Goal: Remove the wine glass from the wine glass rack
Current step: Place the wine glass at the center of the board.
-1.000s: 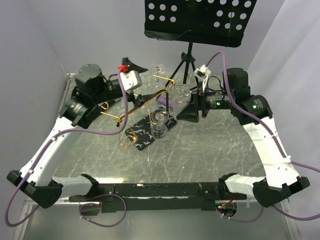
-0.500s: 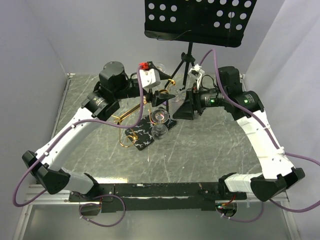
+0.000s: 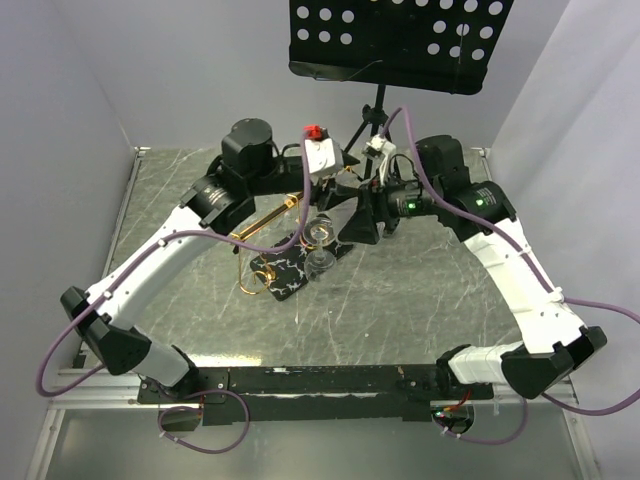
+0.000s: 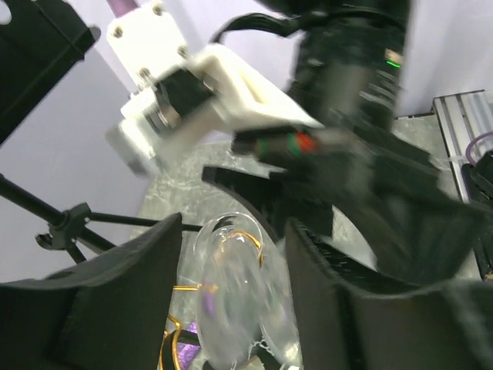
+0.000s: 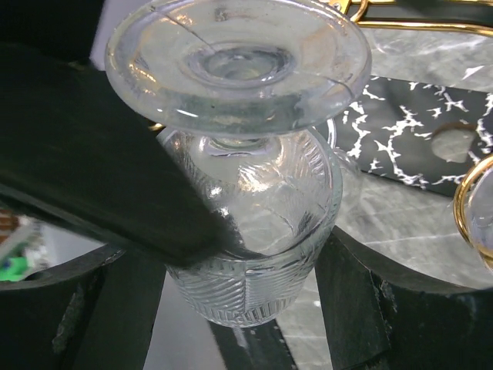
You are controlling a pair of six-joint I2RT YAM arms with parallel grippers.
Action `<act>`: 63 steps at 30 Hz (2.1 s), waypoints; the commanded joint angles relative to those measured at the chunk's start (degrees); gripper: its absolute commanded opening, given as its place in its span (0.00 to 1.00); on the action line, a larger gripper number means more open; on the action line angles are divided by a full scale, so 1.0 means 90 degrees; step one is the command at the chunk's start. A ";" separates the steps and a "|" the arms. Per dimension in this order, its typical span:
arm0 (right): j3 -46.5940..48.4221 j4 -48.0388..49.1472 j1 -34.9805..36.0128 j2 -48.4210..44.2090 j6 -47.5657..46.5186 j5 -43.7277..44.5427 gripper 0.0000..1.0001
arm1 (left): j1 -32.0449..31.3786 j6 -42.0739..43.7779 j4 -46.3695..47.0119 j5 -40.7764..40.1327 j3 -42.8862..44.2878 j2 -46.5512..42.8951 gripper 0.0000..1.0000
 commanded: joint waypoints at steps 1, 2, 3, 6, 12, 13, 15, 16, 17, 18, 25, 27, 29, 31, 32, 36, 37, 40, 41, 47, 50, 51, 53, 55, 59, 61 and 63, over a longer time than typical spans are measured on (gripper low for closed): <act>0.0324 0.0366 0.0342 -0.0324 -0.0423 0.0487 0.00 | -0.0146 -0.0209 -0.0185 -0.0569 0.0414 0.0192 0.54; 0.0324 0.0366 0.0361 -0.0343 -0.0433 0.0527 0.00 | -0.0194 -0.0200 -0.0195 -0.0647 0.0414 0.0202 0.51; 0.0333 0.0347 0.0371 -0.0353 -0.0433 0.0556 0.00 | -0.0204 -0.0161 -0.0233 -0.0706 0.0404 0.0212 0.47; 0.0275 0.0405 0.0381 -0.0441 -0.0433 0.0654 0.00 | -0.0243 -0.0024 -0.0360 -0.0765 0.0356 0.0212 0.40; 0.0206 0.0279 0.0381 -0.0539 -0.0462 0.0732 0.00 | -0.0243 0.0054 -0.0302 -0.0668 -0.0181 -0.0168 0.51; 0.0187 0.0192 0.0381 -0.0558 -0.0510 0.0742 0.00 | -0.0253 0.0025 -0.0273 -0.0619 -0.0269 -0.0237 0.60; 0.0100 -0.0052 0.0361 -0.0646 -0.0744 0.0800 0.00 | -0.0243 -0.0053 -0.0001 -0.0599 -0.0609 -0.0480 0.77; -0.0065 -0.0179 0.0361 -0.0753 -0.0910 0.0858 0.00 | -0.0243 -0.0121 0.0213 -0.0599 -0.0863 -0.0617 0.85; -0.0231 -0.0296 0.0342 -0.0870 -0.1085 0.0927 0.00 | -0.0243 -0.0160 0.0428 -0.0619 -0.1078 -0.0763 0.89; -0.0349 -0.0423 0.0332 -0.0987 -0.1280 0.0976 0.00 | -0.0243 -0.0170 0.0566 -0.0600 -0.1225 -0.0890 0.93; -0.1170 -0.1945 0.0273 -0.1583 -0.2900 0.1707 0.00 | -0.0234 -0.0278 0.0694 -0.0814 -0.1519 -0.1223 0.96; -0.1413 -0.2492 0.0254 -0.1768 -0.3574 0.2117 0.00 | -0.0234 -0.0171 0.0626 -0.0931 -0.1539 -0.1292 0.96; -0.1793 -0.2922 0.0234 -0.1925 -0.4316 0.2585 0.00 | -0.0224 -0.0092 0.0587 -0.1077 -0.1549 -0.1360 0.96; -0.2272 -0.3226 0.0215 -0.2081 -0.5010 0.3121 0.00 | -0.0166 -0.0063 0.0567 -0.1185 -0.1549 -0.1419 0.96; -0.2487 -0.3372 0.0205 -0.2130 -0.5313 0.3357 0.00 | -0.0136 -0.0072 0.0567 -0.1243 -0.1549 -0.1448 0.96; -0.3171 -0.3676 0.0205 -0.2111 -0.6174 0.3983 0.00 | 0.0020 -0.0063 0.0626 -0.1400 -0.1520 -0.1555 0.97; -0.3240 -0.3783 0.0195 -0.2072 -0.6243 0.4013 0.00 | 0.0040 -0.0043 0.0626 -0.1429 -0.1519 -0.1585 0.97; -0.3309 -0.4086 0.0205 -0.1703 -0.6361 0.4091 0.00 | 0.0137 0.0015 0.0635 -0.1498 -0.1529 -0.1643 0.97; -0.3319 -0.4193 0.0195 -0.1537 -0.6399 0.4227 0.00 | 0.0176 0.0015 0.0645 -0.1517 -0.1549 -0.1673 0.97; -0.3729 -0.4292 0.0205 -0.0989 -0.6584 0.5389 0.00 | 0.0352 0.0035 0.0762 -0.1595 -0.1841 -0.1868 0.98; -0.3787 -0.4292 0.0205 -0.0823 -0.6673 0.5818 0.00 | 0.0420 0.0035 0.0821 -0.1625 -0.1968 -0.1985 0.98; -0.3797 -0.4292 0.0205 -0.0754 -0.6692 0.5975 0.00 | 0.0450 0.0054 0.0840 -0.1634 -0.1998 -0.2014 0.98; -0.3875 -0.4292 0.0195 -0.0715 -0.6809 0.6229 0.00 | 0.0489 0.0054 0.0860 -0.1654 -0.2066 -0.2053 0.98; -0.4089 -0.4292 0.0176 -0.0627 -0.6858 0.6736 0.00 | 0.0508 0.0045 0.0918 -0.1654 -0.2125 -0.2093 0.98; -0.4422 -0.4243 -0.0116 -0.0422 -0.6986 0.7555 0.00 | 0.0567 0.0045 0.0977 -0.1635 -0.2213 -0.2161 0.98; -0.4491 -0.4243 -0.0370 -0.0218 -0.6986 0.7850 0.00 | 0.0567 0.0035 0.1016 -0.1635 -0.2252 -0.2190 0.98; -0.4413 -0.4263 -0.0672 0.0065 -0.6898 0.8152 0.00 | 0.0577 0.0025 0.1036 -0.1644 -0.2310 -0.2239 0.98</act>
